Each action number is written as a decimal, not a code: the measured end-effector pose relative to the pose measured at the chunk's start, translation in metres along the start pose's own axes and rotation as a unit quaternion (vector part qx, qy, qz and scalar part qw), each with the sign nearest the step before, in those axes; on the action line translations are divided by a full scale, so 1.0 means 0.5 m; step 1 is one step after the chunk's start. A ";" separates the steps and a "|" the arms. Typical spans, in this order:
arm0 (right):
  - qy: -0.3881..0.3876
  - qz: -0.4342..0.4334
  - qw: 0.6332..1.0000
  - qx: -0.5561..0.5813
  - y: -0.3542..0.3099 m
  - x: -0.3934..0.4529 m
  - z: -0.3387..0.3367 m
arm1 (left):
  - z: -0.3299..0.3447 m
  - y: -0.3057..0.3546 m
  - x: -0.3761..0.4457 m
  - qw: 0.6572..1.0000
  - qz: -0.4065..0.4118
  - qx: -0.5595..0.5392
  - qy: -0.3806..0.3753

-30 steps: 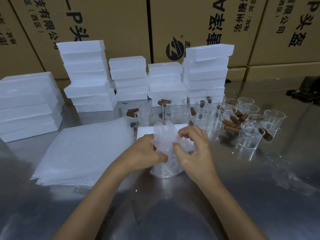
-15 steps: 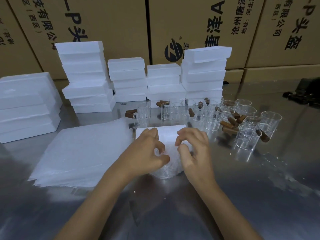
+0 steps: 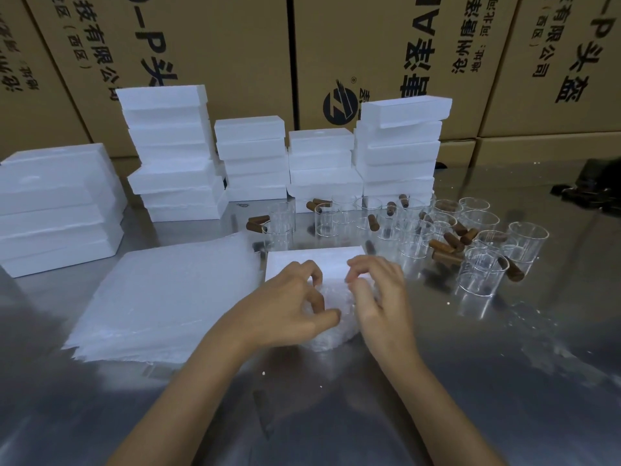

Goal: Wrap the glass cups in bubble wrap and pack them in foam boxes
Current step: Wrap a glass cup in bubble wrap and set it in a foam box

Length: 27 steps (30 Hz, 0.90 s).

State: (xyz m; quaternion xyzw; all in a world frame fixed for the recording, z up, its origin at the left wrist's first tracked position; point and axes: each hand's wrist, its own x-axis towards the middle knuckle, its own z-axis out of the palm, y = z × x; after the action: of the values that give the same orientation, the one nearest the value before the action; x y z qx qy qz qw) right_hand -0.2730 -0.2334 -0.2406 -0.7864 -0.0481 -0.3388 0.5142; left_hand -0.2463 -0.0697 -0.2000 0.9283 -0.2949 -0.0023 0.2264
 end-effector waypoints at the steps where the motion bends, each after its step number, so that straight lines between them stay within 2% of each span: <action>1: 0.023 0.015 0.999 0.024 0.002 0.004 -0.004 | 0.003 0.003 0.000 1.000 -0.018 -0.001 -0.008; 4: 0.055 0.069 0.995 0.053 0.013 0.015 -0.015 | 0.010 0.010 0.000 0.999 -0.031 0.025 -0.017; 7: 0.040 0.145 0.983 0.104 0.030 0.027 -0.018 | -0.005 0.011 -0.001 0.999 -0.018 0.026 0.002; 10: 0.021 0.179 0.979 0.093 0.046 0.036 -0.021 | -0.061 -0.007 -0.004 0.991 -0.030 -0.087 0.095; 12: -0.018 0.162 0.985 0.052 0.052 0.035 -0.020 | -0.100 -0.026 0.000 0.979 -0.031 -0.104 0.173; 14: -0.056 0.142 0.988 -0.014 0.059 0.033 -0.016 | -0.121 -0.045 0.017 0.975 -0.017 -0.083 0.204; 16: -0.089 0.122 0.984 -0.099 0.064 0.029 -0.012 | -0.120 -0.059 0.044 0.983 -0.005 -0.060 0.175; 19: -0.121 0.105 0.970 -0.180 0.067 0.026 -0.010 | -0.088 -0.081 0.075 0.996 -0.010 -0.033 0.087; 22: -0.119 0.102 0.968 -0.197 0.066 0.026 -0.008 | -0.057 -0.100 0.082 0.999 -0.024 -0.007 0.020; 27: -0.104 0.105 0.969 -0.198 0.062 0.027 -0.004 | -0.050 -0.106 0.084 1.000 -0.026 0.002 -0.007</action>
State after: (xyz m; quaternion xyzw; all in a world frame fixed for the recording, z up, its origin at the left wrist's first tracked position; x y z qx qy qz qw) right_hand -0.2503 -0.2532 -0.2562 -0.9042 0.0494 -0.2023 0.3728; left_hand -0.1790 -0.0437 -0.1944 0.9360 -0.2722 -0.0139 0.2229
